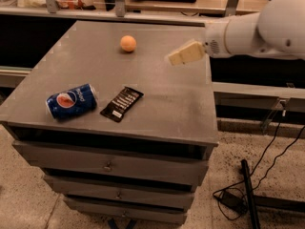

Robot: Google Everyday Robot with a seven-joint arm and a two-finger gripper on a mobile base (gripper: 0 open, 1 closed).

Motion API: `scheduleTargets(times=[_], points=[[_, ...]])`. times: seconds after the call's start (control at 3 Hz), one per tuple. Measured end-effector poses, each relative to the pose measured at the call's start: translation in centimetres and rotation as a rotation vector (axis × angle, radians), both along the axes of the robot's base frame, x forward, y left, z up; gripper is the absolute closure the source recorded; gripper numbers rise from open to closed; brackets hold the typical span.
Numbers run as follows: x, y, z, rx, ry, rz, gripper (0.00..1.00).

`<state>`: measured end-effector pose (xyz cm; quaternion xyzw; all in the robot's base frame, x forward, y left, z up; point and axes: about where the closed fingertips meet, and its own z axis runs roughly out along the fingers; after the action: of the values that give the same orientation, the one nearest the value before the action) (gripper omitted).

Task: Move orange near rxbar chocolate

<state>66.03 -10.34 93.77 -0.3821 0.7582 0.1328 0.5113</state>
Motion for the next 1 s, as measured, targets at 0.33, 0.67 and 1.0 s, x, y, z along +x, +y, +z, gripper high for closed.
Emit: scheduleTargets(times=[0.33,0.67,1.0], points=[[3.1,4.9,-1.2,0.034,0.005,0.062,0.00],[6.4,9.0,-1.9,0.056,-0.010,0.102,0.00],[9.7,12.1,-3.1,0.065,-0.013,0.161,0.00]])
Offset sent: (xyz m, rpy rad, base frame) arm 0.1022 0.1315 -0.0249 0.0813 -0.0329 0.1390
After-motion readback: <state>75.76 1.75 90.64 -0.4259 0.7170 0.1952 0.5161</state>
